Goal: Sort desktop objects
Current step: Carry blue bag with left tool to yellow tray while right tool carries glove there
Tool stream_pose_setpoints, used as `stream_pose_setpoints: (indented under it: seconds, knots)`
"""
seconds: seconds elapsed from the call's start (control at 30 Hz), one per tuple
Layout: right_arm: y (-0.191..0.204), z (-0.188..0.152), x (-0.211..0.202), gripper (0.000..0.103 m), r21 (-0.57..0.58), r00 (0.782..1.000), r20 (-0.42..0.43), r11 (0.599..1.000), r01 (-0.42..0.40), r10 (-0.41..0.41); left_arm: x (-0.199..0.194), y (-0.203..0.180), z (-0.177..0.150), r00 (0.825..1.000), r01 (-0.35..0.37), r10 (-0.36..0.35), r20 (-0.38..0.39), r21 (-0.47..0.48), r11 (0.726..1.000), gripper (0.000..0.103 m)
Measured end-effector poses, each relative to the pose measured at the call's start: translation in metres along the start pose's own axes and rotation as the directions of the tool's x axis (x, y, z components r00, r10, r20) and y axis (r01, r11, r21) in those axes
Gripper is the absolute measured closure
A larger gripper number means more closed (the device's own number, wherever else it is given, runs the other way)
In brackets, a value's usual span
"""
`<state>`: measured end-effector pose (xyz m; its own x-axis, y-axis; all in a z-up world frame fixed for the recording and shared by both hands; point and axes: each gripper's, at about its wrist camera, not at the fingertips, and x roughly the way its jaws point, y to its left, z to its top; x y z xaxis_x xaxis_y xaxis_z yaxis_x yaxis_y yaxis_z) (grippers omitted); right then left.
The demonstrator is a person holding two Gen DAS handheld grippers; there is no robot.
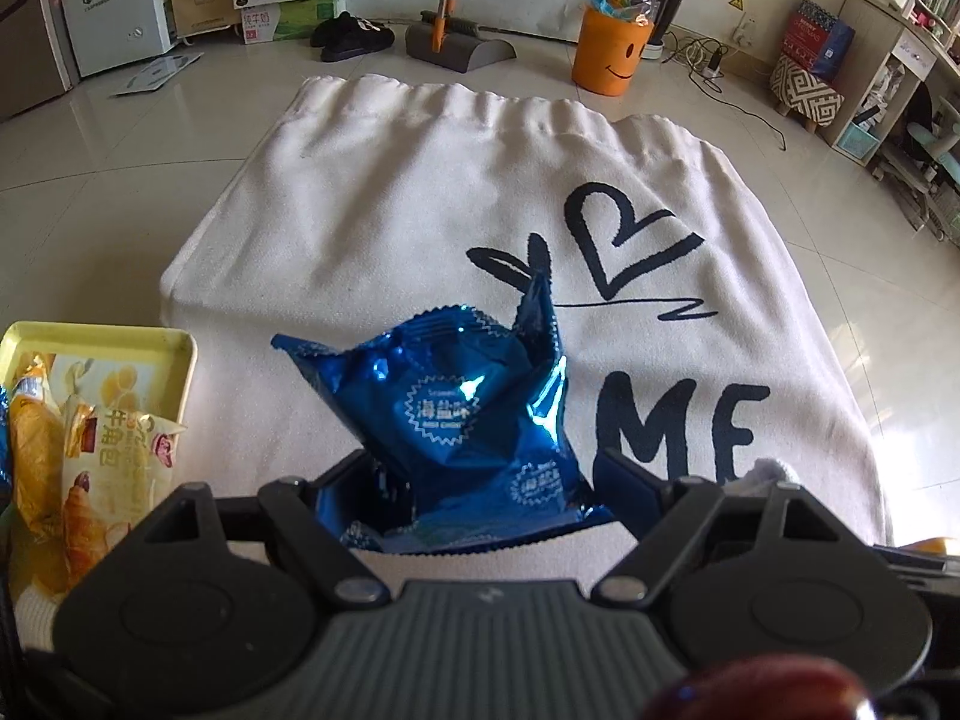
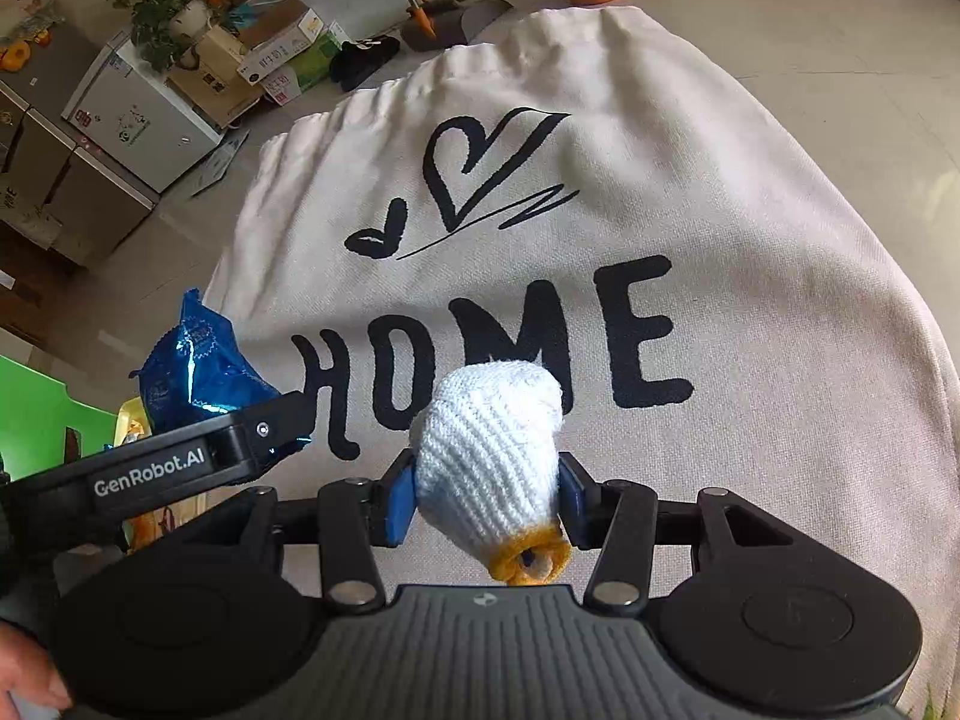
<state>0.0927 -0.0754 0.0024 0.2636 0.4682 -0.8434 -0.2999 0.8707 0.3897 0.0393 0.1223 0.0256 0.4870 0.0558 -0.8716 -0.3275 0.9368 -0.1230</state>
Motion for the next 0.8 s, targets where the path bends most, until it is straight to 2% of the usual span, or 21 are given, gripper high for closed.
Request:
stream_pose_setpoints:
  seconds: [0.37, 0.57, 0.8]
  knots:
    - [0.055, -0.003, -0.004, 0.055, -0.073, 0.997, 0.013, 0.995, -0.075, 0.076, -0.028, 0.050, 0.014, 0.995, -0.065, 0.074, 0.065, -0.128, 0.990, 0.021]
    - [0.081, -0.012, 0.002, 0.055, -0.103, 0.996, -0.008, 0.991, -0.090, 0.090, -0.037, 0.063, 0.017, 0.993, -0.077, 0.088, 0.075, -0.145, 0.986, 0.021]
    - [0.093, -0.009, 0.003, 0.055, -0.079, 0.995, 0.006, 0.992, -0.094, 0.095, -0.040, 0.067, 0.015, 0.994, -0.072, 0.083, 0.069, -0.140, 0.988, 0.021]
